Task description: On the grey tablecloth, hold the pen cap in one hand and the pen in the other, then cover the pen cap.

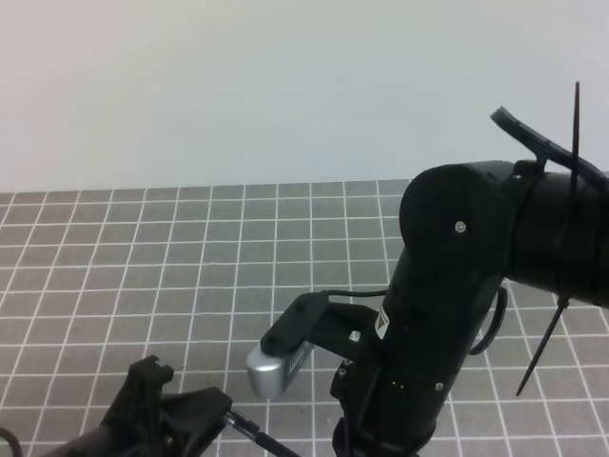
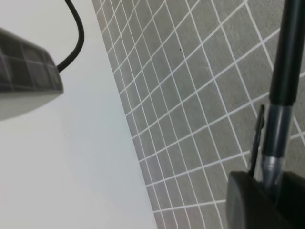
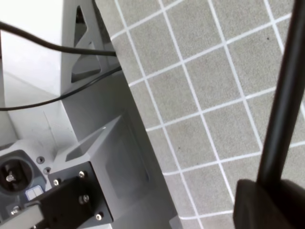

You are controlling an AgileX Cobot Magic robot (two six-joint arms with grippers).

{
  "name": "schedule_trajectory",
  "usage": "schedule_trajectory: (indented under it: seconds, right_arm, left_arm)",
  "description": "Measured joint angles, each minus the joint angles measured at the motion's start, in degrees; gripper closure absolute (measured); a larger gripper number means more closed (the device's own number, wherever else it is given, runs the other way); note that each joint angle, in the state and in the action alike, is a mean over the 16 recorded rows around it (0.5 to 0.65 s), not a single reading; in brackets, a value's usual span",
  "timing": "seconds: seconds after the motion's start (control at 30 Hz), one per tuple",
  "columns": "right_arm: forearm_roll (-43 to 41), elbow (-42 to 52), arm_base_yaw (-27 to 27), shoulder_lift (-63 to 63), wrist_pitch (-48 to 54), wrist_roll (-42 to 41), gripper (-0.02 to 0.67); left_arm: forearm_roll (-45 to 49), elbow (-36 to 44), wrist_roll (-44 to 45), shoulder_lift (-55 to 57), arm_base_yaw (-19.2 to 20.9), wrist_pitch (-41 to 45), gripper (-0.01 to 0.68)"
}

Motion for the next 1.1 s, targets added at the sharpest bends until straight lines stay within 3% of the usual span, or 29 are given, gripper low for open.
schedule_trajectory:
  seconds: [1.1]
  right_arm:
    - [-0.5, -1.5, 0.0, 0.9, -0.3, -1.2, 0.596]
  left_arm:
    - [0.4, 0.0, 0.0, 1.3, 0.1, -0.2, 0.613]
